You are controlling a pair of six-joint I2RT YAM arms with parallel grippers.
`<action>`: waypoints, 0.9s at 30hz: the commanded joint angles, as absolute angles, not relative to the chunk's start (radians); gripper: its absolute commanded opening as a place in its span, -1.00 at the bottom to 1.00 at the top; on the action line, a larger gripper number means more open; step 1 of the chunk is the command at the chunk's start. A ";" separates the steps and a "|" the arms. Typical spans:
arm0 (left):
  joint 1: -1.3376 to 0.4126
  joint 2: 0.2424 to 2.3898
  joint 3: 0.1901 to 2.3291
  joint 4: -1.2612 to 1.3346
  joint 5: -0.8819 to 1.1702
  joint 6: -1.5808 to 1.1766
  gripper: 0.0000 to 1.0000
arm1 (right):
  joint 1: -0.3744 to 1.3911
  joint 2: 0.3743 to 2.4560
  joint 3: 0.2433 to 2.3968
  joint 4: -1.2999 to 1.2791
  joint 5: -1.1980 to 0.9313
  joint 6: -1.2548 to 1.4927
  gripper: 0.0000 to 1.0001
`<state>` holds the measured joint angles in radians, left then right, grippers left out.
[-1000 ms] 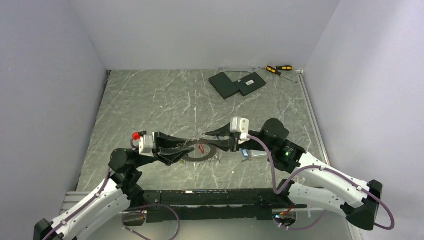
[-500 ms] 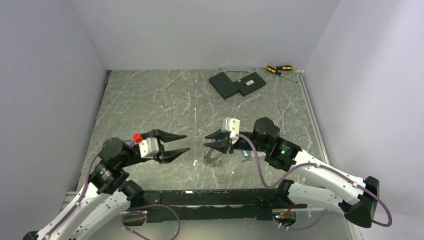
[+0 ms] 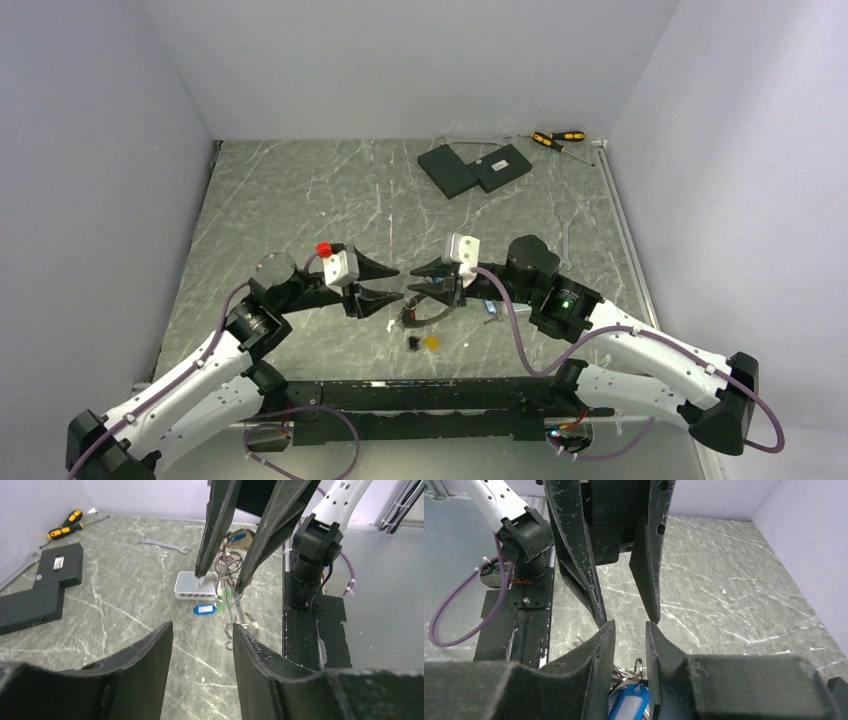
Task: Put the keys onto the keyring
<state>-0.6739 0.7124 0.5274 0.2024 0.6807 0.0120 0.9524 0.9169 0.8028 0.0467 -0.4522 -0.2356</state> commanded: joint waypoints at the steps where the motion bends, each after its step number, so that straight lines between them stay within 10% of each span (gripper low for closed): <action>1: -0.678 0.705 0.565 0.299 0.717 -0.018 0.06 | 0.954 0.900 0.852 0.112 -0.433 -0.243 -1.00; 18: -0.677 0.745 0.632 0.138 0.730 0.057 0.64 | 0.954 0.923 0.880 0.109 -0.421 -0.253 -1.00; 27: -0.679 0.876 0.625 0.202 0.800 0.090 0.35 | 0.954 0.901 0.878 0.126 -0.435 -0.238 -1.00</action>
<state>-0.6739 0.8158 0.6136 0.1452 0.7223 0.0727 0.9524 0.9348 0.8219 0.0471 -0.4244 -0.2432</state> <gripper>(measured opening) 0.716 0.290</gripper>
